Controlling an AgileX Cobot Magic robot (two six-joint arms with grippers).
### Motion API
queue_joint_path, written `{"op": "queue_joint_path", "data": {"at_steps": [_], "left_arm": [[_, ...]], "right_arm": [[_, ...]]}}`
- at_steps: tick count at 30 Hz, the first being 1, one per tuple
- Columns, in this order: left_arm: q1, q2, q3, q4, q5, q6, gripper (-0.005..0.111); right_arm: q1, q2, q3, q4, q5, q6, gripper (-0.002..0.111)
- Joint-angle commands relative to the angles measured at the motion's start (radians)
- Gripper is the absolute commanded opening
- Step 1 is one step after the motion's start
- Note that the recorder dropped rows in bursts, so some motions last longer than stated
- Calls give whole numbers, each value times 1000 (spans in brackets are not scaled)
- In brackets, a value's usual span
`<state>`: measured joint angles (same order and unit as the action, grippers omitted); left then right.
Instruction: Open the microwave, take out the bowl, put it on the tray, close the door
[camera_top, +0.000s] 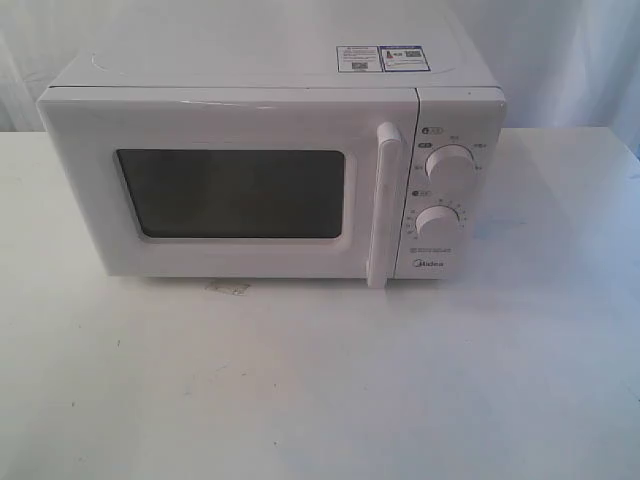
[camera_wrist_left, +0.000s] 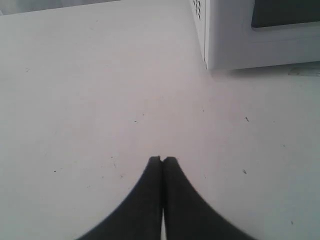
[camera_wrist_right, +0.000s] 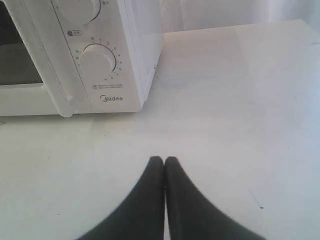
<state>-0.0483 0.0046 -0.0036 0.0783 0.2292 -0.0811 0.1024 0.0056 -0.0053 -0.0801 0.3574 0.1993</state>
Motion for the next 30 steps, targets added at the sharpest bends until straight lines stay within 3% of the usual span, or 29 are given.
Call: {"op": "queue_joint_path", "data": {"at_steps": [1,7,14,25,30], "left_arm": [[1,-5,4,-4,1,-1,0],[1,-5,4,-4,1,-1,0],[1,-5,4,-4,1,-1,0],[1,-5,4,-4,1,-1,0],[1,-5,4,-4,1,-1,0]], "right_arm": [[-4,-6,5,0,-7,1,0],[-4,-6,5,-3,-10,-3,0],[-4,-6,5,-5,-150,-21,0],[-4,-6,-21,2,-1015,17,0],[-4,76,-233,-3,-705,82,0]]}}
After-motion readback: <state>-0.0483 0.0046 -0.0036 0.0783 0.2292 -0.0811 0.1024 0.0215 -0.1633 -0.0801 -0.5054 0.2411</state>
